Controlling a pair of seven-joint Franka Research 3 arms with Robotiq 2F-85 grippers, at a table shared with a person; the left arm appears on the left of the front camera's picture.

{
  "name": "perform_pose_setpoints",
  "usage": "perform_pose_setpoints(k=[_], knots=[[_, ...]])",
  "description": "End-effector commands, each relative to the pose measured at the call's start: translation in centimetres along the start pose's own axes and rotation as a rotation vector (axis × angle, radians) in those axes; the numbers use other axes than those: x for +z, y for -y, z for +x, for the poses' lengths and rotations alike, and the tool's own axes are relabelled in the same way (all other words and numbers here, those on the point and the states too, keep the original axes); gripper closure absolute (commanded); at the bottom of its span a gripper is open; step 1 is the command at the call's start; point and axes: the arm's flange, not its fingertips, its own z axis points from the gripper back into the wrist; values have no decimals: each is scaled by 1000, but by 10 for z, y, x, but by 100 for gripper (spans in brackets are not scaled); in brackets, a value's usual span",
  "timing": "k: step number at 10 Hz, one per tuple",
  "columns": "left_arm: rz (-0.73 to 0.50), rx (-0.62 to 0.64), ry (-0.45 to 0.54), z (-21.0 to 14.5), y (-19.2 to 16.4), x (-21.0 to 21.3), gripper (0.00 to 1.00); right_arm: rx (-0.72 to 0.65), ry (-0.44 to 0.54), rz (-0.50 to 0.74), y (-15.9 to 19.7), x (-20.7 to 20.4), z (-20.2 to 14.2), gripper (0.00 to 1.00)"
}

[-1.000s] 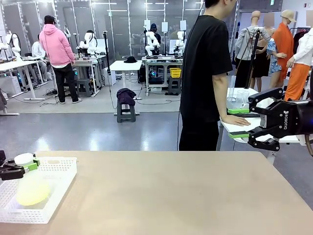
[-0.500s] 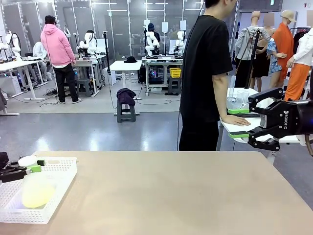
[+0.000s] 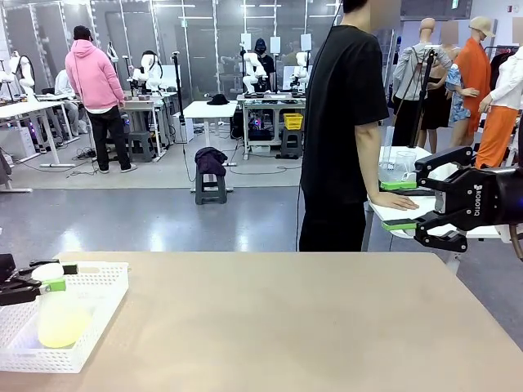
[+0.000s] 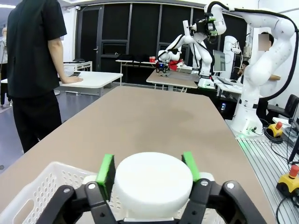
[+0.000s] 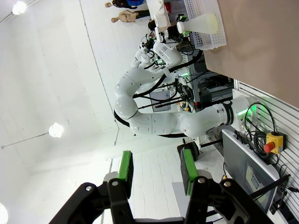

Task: Prepare the solutions needed for the experiment.
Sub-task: When the human places the Big flask in the center of the table, pick up the Big flask and place it in the left Organizing basket.

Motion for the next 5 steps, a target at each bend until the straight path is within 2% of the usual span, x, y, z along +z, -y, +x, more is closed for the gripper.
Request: perform_pose_setpoints(k=[1,3,4,5], knots=[[17,-23,-34,4,5,4,0,-10,4,6,-1,0,0,47],[30,-4,-64,4,5,6,0,-10,4,6,-1,0,0,47],[16,-5,-12,2,0,5,0,-10,4,6,-1,0,0,47],[16,-5,-12,2,0,5,0,-10,4,6,-1,0,0,47]])
